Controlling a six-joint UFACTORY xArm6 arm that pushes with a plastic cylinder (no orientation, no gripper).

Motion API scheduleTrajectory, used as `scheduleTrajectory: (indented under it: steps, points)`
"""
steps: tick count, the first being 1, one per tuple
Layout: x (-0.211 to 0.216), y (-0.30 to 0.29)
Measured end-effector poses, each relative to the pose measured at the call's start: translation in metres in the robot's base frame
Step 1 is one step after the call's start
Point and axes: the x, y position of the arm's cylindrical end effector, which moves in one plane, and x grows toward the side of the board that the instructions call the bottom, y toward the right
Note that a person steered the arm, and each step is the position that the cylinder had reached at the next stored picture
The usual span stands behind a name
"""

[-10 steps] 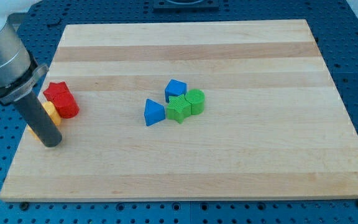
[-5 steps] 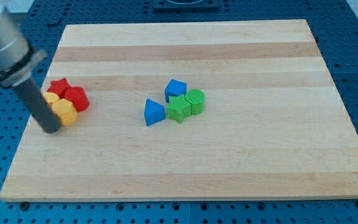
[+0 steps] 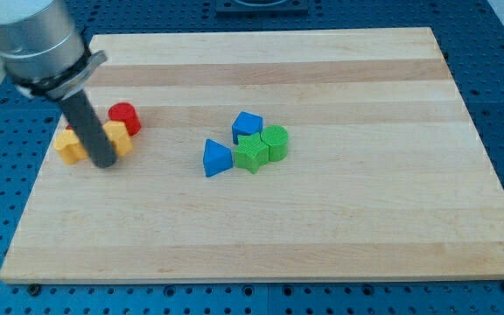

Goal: Move the yellow hexagon along with the red circle towards the top left

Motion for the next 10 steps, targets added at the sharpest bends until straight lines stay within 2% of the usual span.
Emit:
scheduleTrajectory:
  steps: [1, 3, 4, 5, 6, 8, 10]
  points:
    - [-0.014, 0.027]
    - [-0.026, -0.002]
    - [-0.055, 0.007]
    - [-0.063, 0.034]
    - [-0.064, 0.026]
    - [-0.108, -0.025]
    - [-0.113, -0.101]
